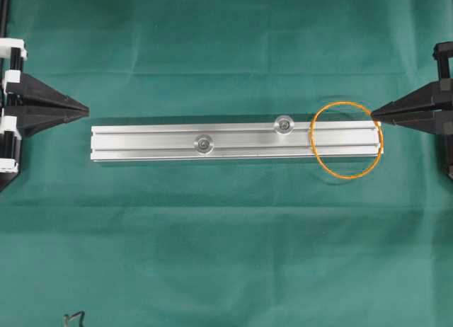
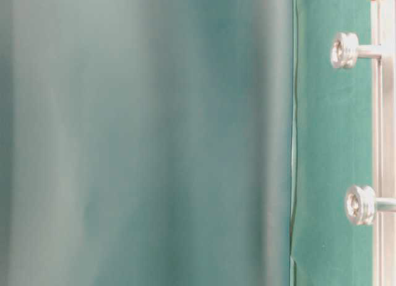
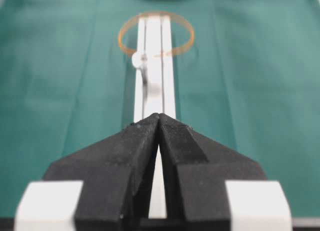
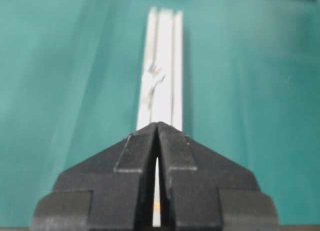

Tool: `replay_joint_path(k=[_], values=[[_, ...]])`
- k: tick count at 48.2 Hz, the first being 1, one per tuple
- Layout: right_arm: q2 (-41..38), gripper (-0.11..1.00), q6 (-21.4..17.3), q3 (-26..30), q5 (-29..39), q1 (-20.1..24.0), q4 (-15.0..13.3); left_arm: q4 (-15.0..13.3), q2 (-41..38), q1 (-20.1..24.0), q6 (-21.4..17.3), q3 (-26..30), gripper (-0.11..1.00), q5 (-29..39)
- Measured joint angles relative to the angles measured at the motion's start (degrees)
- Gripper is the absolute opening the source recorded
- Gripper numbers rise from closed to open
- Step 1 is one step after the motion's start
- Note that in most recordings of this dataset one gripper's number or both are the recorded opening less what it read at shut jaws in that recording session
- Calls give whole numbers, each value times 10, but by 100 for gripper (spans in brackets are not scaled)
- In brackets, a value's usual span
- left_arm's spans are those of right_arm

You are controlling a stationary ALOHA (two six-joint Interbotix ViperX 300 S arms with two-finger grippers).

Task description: Hook the rubber onto the shaft.

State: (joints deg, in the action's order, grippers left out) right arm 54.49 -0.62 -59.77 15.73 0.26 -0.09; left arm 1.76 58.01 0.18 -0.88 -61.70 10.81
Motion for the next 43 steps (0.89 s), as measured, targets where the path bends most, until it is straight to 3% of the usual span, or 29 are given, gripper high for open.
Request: replay_joint_path(k=[8,15,43], values=[[-13,4,-11,21,137,0,0,-1,-1,0,-2,22,2,105],[-22,4,-19,32,213,0,0,-1,-1,0,-1,39,2,175],[-29,4,-21,41,242,0,0,0,-2,0,-2,46,2,200]])
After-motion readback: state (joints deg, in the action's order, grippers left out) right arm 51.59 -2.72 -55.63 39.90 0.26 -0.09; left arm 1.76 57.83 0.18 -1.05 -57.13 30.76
